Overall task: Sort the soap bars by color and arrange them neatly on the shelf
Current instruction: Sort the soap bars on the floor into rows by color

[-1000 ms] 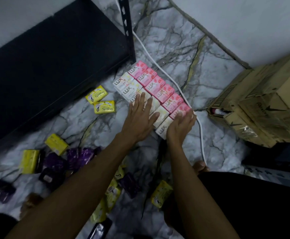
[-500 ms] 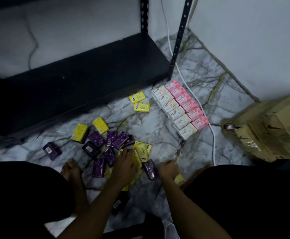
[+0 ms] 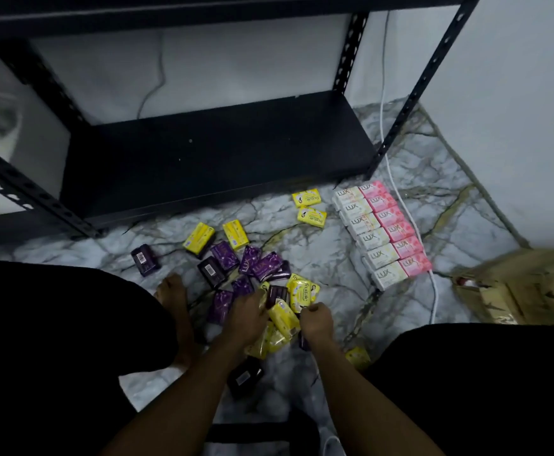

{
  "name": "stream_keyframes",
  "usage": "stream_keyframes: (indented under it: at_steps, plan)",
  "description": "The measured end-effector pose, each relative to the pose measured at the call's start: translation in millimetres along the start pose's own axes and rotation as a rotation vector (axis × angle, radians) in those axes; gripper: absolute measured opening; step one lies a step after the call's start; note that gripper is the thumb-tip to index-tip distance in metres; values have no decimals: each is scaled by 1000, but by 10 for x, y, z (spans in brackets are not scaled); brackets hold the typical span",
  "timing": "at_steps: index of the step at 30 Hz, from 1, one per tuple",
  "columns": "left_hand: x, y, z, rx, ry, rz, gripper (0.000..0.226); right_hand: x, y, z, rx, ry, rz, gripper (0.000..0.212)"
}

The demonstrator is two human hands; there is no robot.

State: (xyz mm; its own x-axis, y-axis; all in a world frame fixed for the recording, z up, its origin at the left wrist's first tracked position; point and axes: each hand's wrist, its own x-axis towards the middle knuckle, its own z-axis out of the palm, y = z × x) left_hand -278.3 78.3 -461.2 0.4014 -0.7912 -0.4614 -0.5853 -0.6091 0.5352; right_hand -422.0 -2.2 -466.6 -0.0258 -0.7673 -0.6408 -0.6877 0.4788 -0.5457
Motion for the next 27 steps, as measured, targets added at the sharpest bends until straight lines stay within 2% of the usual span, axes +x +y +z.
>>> stream_keyframes:
  at_steps: [2,5,12,17,20,24,27]
  plan:
    - [65,44,-97,-54,89,-34,39,-29,-160,68,30,14,-79,19]
    - [178,12,-162,-82,183,-92,23,-63,-415,180,42,-26,-216,12]
    - [619,-70,-257,-151,250,-156,32,293,-809,449,-31,-32,-380,22]
    - [1079,-22,-345,-180,240,-143,37,608,-893,580,-92,-47,-257,43]
    - [1288,25,-323,-166,199,-162,34,677,-853,713,-104,-54,-262,42]
    - [1483,33,-315,-155,175,-251,34,712,-813,823,-104,-48,-304,29]
    - [1519,10,-335,-113,131,-268,28,767,-871,808,-91,-91,-264,37]
